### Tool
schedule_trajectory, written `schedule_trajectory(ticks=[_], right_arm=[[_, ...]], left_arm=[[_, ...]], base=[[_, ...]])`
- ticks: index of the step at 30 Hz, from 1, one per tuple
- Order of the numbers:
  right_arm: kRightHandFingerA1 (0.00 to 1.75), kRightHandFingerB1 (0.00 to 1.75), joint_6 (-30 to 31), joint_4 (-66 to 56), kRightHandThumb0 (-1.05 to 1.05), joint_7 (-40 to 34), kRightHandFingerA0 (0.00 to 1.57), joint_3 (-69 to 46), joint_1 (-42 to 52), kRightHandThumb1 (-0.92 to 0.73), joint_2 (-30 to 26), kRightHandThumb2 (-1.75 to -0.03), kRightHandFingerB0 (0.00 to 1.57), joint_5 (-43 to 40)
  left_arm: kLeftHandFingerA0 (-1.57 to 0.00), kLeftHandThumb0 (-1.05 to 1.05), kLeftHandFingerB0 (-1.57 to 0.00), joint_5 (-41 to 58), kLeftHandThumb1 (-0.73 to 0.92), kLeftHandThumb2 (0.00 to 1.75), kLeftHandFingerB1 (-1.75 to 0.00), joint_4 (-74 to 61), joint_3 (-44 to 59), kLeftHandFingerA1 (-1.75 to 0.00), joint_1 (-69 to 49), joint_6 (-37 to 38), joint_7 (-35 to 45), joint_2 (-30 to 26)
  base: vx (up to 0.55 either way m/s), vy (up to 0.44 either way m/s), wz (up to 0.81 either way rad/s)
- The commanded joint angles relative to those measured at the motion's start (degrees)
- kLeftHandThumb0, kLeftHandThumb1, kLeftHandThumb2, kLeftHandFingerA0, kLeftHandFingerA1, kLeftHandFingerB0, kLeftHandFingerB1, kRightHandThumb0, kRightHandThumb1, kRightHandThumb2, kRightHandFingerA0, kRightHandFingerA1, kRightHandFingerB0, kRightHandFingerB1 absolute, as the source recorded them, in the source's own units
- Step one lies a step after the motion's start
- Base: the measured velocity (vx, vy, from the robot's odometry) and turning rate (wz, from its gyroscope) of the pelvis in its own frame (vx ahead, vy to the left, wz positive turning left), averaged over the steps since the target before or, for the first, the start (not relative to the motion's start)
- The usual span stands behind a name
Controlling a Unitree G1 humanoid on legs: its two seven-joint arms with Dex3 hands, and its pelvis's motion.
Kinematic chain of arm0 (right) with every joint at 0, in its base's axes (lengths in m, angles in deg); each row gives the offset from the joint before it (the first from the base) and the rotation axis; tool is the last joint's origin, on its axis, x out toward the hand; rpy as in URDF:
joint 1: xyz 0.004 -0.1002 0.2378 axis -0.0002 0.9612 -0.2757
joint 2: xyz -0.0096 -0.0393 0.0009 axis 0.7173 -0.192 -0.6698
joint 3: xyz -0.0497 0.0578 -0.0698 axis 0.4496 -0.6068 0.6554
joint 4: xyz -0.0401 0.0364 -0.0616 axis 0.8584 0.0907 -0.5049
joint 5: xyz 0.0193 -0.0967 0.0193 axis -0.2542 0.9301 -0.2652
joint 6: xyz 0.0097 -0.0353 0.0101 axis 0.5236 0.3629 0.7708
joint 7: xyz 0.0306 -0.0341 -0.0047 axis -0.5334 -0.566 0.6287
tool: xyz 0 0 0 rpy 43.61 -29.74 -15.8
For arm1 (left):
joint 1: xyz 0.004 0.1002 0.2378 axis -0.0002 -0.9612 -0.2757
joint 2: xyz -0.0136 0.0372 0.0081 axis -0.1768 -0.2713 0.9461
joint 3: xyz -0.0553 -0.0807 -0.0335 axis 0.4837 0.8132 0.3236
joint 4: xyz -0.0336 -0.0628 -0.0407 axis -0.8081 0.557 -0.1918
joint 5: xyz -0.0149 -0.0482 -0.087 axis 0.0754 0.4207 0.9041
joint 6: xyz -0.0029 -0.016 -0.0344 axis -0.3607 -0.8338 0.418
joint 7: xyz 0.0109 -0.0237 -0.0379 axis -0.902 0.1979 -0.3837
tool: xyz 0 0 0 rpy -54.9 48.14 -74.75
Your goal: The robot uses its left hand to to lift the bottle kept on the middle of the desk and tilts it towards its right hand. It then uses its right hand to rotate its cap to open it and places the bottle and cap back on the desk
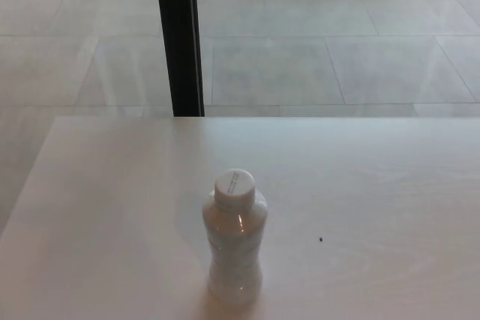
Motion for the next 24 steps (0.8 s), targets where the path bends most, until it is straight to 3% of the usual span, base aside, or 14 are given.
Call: schedule_trajectory(ticks=[1,4,5,6,7,10,12,13,14,15,16,22,23,24], right_arm=[[0.31,0.21,-2.4,0.2,-0.77,2.2,0.0,-7.2,-1.1,-0.64,-2.1,-1.0,0.08,-9.2],[0.39,0.27,0.3,-1.5,-0.71,2.2,0.02,-12.8,-3.1,-0.62,-2.5,-0.99,0.03,-13.7],[0.33,0.18,2.1,-4.5,-0.69,0.8,0.16,-14.6,-5.0,-0.83,-5.1,-0.67,0.06,-14.5],[0.46,0.26,3.6,-7.1,-0.72,-0.2,0.1,-16.3,-6.1,-0.66,-5.6,-0.98,0.03,-15.7],[0.37,0.19,3.3,-9.3,-0.71,-0.5,0.2,-16.8,-6.6,-0.83,-6.0,-0.66,0.06,-15.5],[0.36,0.18,4.7,-14.7,-0.69,0.5,0.17,-18.5,-7.9,-0.83,-6.4,-0.67,0.05,-16.3],[0.34,0.16,7.6,-22.8,-0.71,-0.2,0.14,-18.8,-8.4,-0.78,-5.7,-0.69,0.08,-17.2],[0.46,0.24,7.3,-24.5,-0.71,0.3,0.08,-19.0,-8.8,-0.68,-5.6,-0.99,0.02,-17.6],[0.35,0.23,7.7,-29.7,-0.65,0.0,0.19,-18.4,-9.9,-0.85,-4.7,-0.64,0.07,-18.4],[0.35,0.23,8.2,-31.7,-0.65,-0.2,0.19,-18.2,-10.3,-0.85,-4.3,-0.64,0.07,-18.6],[0.35,0.24,9.0,-34.1,-0.66,0.1,0.21,-17.7,-10.3,-0.84,-4.0,-0.64,0.07,-18.5],[0.38,0.18,10.9,-49.5,-0.57,2.1,0.23,-11.4,-10.5,-0.84,0.0,-0.67,0.11,-19.4],[0.42,0.21,11.4,-52.9,-0.57,2.3,0.26,-8.6,-11.1,-0.84,1.3,-0.65,0.13,-19.4],[0.43,0.21,11.3,-55.4,-0.59,1.9,0.28,-6.7,-10.7,-0.83,1.6,-0.66,0.12,-17.4]], left_arm=[[-0.56,-0.9,-0.37,10.9,0.51,0.95,-0.6,-3.5,8.9,-0.69,1.1,4.1,0.6,1.2],[-0.52,-0.9,-0.34,12.5,0.54,0.97,-0.61,-3.0,11.8,-0.69,3.7,4.0,1.6,0.2],[-0.5,-0.83,-0.38,13.1,0.67,0.61,-0.47,-6.0,12.3,-0.6,6.4,3.7,2.4,-1.6],[-0.45,-0.82,-0.36,13.8,0.67,0.61,-0.47,-8.4,12.4,-0.61,7.3,3.9,4.5,-2.2],[-0.47,-0.83,-0.39,14.0,0.65,0.6,-0.45,-9.4,12.7,-0.58,9.1,3.5,4.4,-3.0],[-0.45,-0.85,-0.38,13.3,0.66,0.6,-0.42,-13.1,12.0,-0.55,11.8,3.2,5.7,-4.4],[-0.47,-0.88,-0.47,14.8,0.54,0.64,-0.42,-18.4,11.7,-0.52,14.1,1.7,6.2,-4.3],[-0.51,-0.86,-0.5,15.4,0.53,0.62,-0.42,-19.5,11.6,-0.53,15.6,1.3,6.0,-3.8],[-0.48,-0.84,-0.45,15.2,0.47,0.88,-0.5,-23.7,10.1,-0.57,16.7,1.7,6.4,-3.2],[-0.48,-0.84,-0.45,14.9,0.47,0.88,-0.5,-25.5,9.4,-0.57,16.8,1.9,6.7,-2.9],[-0.51,-0.84,-0.49,15.3,0.61,0.59,-0.4,-27.5,8.9,-0.49,17.1,1.2,7.1,-2.6],[-0.49,-0.81,-0.42,18.2,0.61,0.59,-0.43,-39.4,5.8,-0.52,18.7,-2.6,8.2,-0.6],[-0.48,-0.79,-0.38,18.9,0.46,0.89,-0.53,-43.5,4.0,-0.59,19.4,-4.8,7.5,0.2],[-0.51,-0.79,-0.42,18.2,0.62,0.58,-0.42,-44.8,2.7,-0.51,19.6,-4.3,7.7,0.7]], base=[[0.0,0.0,0.0],[0.0,0.0,0.0],[0.0,0.0,0.0],[0.0,0.0,0.0],[0.0,0.0,0.0],[0.0,0.0,0.0],[0.0,0.0,0.0],[0.0,0.0,0.0],[0.0,0.0,0.0],[0.0,0.0,0.0],[0.0,0.0,0.0],[0.0,0.0,0.0],[0.0,0.0,0.0],[0.0,0.0,0.0]])
